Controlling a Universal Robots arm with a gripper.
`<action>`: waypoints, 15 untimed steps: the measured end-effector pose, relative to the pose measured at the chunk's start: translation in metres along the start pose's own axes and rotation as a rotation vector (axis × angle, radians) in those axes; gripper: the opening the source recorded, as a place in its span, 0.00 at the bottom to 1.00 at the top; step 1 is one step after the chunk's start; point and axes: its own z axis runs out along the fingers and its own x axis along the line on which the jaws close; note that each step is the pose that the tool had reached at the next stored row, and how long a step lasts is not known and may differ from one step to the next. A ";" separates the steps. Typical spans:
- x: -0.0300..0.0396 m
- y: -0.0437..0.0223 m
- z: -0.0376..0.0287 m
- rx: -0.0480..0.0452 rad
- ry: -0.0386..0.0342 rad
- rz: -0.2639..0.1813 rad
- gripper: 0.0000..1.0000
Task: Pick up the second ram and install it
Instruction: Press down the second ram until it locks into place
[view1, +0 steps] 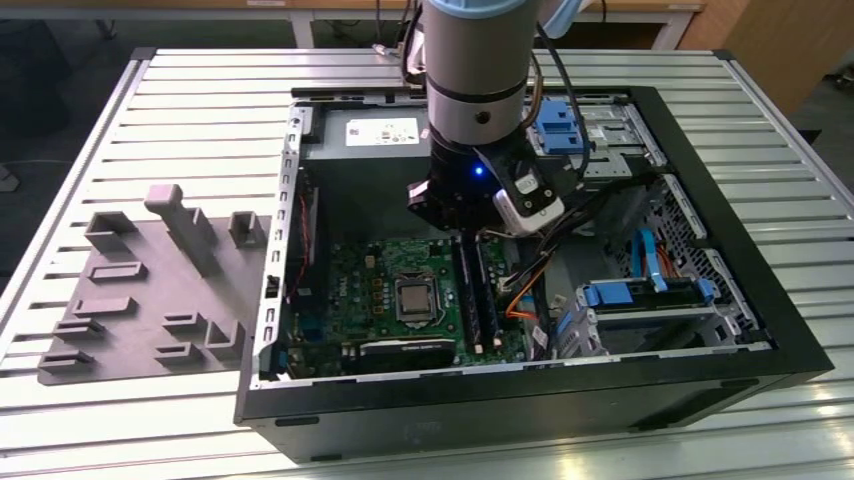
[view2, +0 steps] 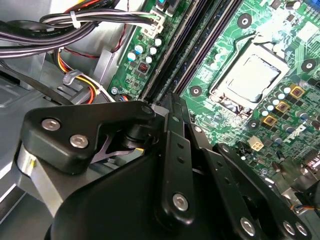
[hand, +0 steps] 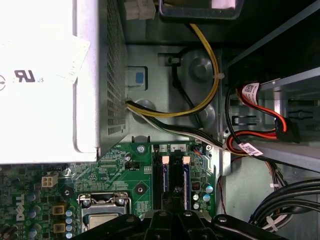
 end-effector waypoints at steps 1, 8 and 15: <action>0.0000 0.0000 0.0000 -0.0001 0.0000 0.000 0.11; 0.0000 -0.0013 -0.0002 0.0002 0.0001 0.000 0.11; -0.0001 -0.0031 -0.0002 0.0003 0.0001 0.000 0.11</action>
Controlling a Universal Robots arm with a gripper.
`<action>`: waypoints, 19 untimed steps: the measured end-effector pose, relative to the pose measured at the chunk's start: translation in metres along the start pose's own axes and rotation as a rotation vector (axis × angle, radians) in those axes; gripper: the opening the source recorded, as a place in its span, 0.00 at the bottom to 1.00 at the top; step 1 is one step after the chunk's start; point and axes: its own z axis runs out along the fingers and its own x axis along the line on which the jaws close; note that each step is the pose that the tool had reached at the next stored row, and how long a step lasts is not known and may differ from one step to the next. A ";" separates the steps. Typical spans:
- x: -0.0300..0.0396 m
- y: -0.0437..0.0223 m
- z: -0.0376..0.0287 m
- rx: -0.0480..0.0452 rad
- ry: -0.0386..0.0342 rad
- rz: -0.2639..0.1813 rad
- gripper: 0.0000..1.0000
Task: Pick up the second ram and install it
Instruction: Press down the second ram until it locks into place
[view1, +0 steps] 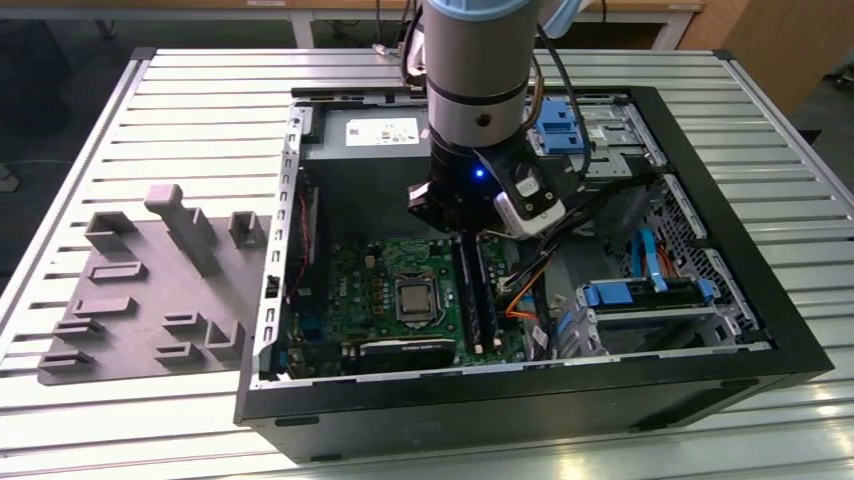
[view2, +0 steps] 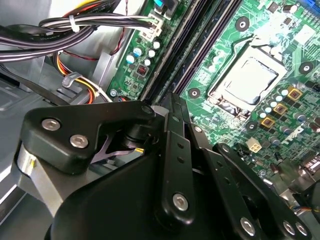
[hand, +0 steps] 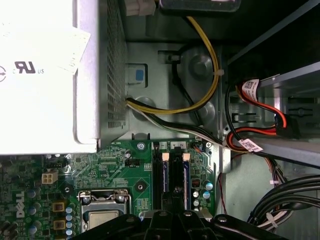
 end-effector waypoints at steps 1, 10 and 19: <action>0.0000 -0.0002 0.0000 0.0000 0.0000 0.000 0.11; 0.0000 -0.0063 -0.0001 0.0000 0.0000 0.000 0.11; -0.0001 -0.0082 -0.0001 0.0000 0.0000 0.000 0.11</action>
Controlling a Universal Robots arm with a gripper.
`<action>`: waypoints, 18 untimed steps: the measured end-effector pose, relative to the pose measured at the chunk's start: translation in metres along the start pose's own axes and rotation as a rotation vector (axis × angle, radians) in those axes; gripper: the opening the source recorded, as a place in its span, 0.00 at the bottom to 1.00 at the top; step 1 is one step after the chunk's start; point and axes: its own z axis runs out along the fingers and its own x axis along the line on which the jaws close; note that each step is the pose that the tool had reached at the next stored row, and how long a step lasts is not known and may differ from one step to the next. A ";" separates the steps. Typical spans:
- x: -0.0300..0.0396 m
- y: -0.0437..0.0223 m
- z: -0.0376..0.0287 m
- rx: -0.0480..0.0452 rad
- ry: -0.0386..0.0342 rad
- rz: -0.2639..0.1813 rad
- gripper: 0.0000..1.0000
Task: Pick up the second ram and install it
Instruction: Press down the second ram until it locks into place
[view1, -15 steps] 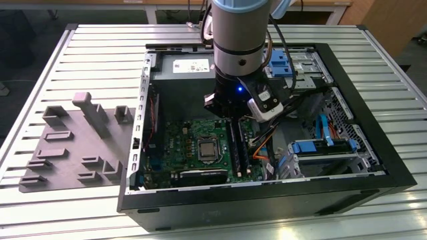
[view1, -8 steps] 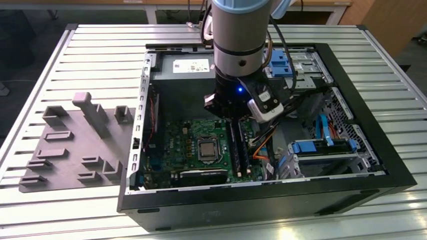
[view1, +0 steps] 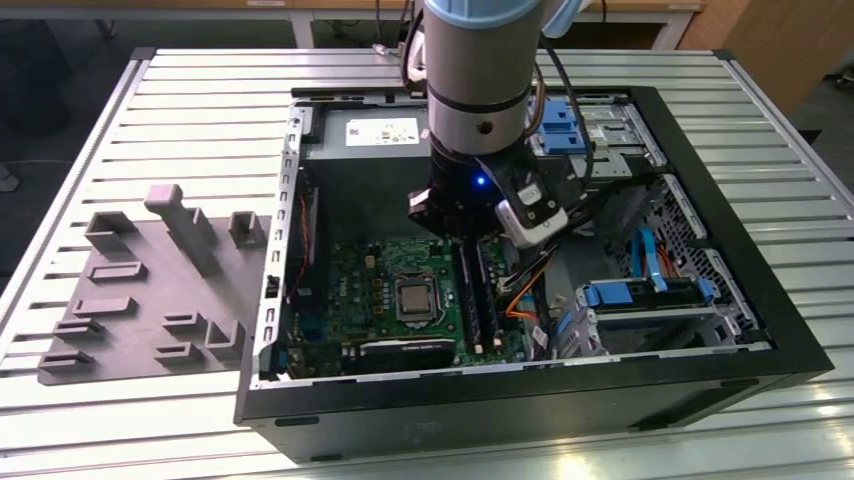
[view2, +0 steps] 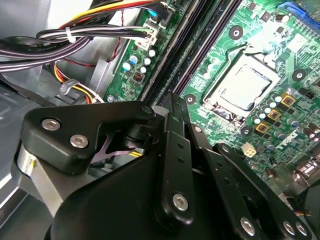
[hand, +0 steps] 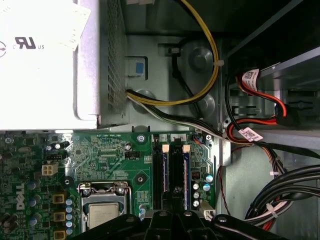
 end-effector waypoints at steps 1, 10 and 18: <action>0.0000 -0.0003 0.0000 0.0000 0.0000 0.000 0.11; -0.0001 -0.0027 0.0000 0.0000 0.0000 0.000 0.11; -0.0001 -0.0048 -0.0001 0.0000 0.0000 0.000 0.11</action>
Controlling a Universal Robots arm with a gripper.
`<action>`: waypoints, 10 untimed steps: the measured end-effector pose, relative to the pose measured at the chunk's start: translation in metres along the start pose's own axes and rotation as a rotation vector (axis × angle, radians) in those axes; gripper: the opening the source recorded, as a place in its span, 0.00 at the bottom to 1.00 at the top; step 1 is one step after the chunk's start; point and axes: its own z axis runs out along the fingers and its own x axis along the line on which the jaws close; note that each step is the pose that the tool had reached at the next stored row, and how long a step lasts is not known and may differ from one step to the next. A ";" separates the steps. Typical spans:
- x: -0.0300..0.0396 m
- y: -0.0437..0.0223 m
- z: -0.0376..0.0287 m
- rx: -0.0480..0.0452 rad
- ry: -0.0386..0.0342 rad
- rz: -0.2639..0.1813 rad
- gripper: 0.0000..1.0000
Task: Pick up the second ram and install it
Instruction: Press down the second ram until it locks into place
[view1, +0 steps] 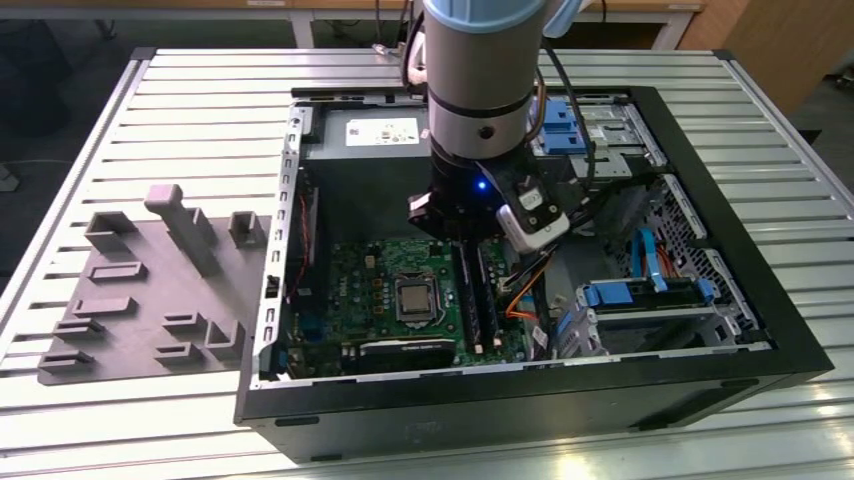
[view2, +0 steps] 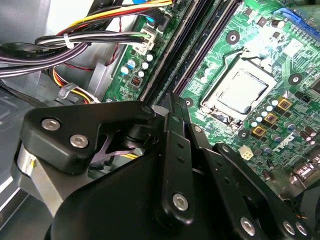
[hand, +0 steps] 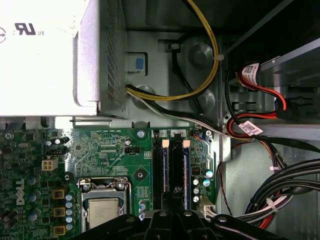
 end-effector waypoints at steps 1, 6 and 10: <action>0.0000 -0.0003 0.0000 0.0000 -0.0001 0.000 0.11; -0.0001 -0.0016 0.0000 0.0000 -0.0001 0.000 0.11; -0.0001 -0.0026 0.0000 0.0000 0.0000 0.000 0.11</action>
